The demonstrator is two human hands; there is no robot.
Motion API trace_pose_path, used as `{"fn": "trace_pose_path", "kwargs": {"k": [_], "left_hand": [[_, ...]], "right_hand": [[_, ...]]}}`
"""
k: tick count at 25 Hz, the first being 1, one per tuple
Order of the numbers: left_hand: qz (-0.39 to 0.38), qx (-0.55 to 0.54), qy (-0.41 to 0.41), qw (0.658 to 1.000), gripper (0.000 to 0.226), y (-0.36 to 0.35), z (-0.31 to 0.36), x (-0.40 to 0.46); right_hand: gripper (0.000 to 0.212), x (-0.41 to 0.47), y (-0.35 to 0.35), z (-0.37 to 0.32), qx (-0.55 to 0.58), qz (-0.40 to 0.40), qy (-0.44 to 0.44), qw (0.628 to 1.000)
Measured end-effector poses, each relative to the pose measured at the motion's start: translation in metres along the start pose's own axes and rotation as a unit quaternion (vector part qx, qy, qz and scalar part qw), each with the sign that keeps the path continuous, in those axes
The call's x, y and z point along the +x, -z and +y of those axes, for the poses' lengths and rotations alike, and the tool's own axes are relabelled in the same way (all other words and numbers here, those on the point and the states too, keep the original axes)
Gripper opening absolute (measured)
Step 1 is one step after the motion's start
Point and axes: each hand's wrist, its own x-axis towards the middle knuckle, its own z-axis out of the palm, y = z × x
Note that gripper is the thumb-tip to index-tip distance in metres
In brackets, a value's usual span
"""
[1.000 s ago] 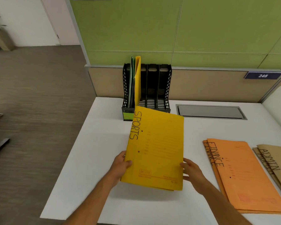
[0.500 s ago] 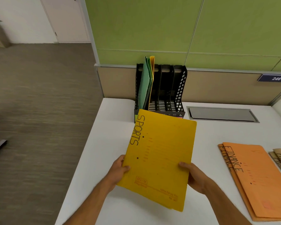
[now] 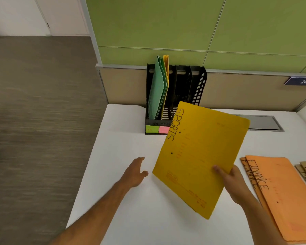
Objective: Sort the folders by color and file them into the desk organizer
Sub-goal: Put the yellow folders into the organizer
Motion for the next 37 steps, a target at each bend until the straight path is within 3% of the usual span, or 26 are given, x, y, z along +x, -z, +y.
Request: {"fn": "trace_pose_path", "kwargs": {"k": [2, 5, 10, 13, 20, 24, 27, 32, 37], "left_hand": [[-0.016, 0.091, 0.01, 0.996, 0.075, 0.001, -0.007, 0.02], [-0.058, 0.178, 0.03, 0.982, 0.078, 0.001, -0.011, 0.05], [-0.135, 0.234, 0.101, 0.958, 0.096, -0.003, -0.004, 0.084], [-0.14, 0.248, 0.089, 0.955, 0.117, 0.001, -0.006, 0.1], [-0.163, 0.266, 0.073, 0.947, 0.141, -0.005, -0.023, 0.114], [-0.18, 0.262, 0.084, 0.945, 0.143, -0.005, -0.023, 0.117], [-0.189, 0.262, 0.093, 0.942, 0.143, -0.005, -0.022, 0.118], [-0.192, 0.258, 0.095, 0.942, 0.143, -0.003, -0.02, 0.121], [-0.191, 0.255, 0.094, 0.943, 0.143, -0.005, -0.023, 0.119]], "right_hand": [[0.052, 0.002, 0.0, -0.009, -0.003, 0.025, 0.023, 0.999], [0.037, 0.009, -0.003, -0.032, 0.0, 0.061, 0.062, 0.996], [0.053, 0.037, -0.009, -0.083, -0.013, 0.096, 0.119, 0.988], [0.021, 0.073, -0.018, -0.106, -0.034, 0.135, 0.143, 0.98], [0.004, 0.177, -0.069, -0.152, -0.143, 0.195, 0.233, 0.942], [0.011, 0.229, -0.107, -0.157, -0.211, 0.196, 0.311, 0.906], [0.034, 0.257, -0.136, -0.148, -0.258, 0.201, 0.337, 0.883], [0.054, 0.282, -0.179, -0.132, -0.278, 0.162, 0.328, 0.888], [0.053, 0.3, -0.192, -0.109, -0.309, 0.154, 0.242, 0.907]]}}
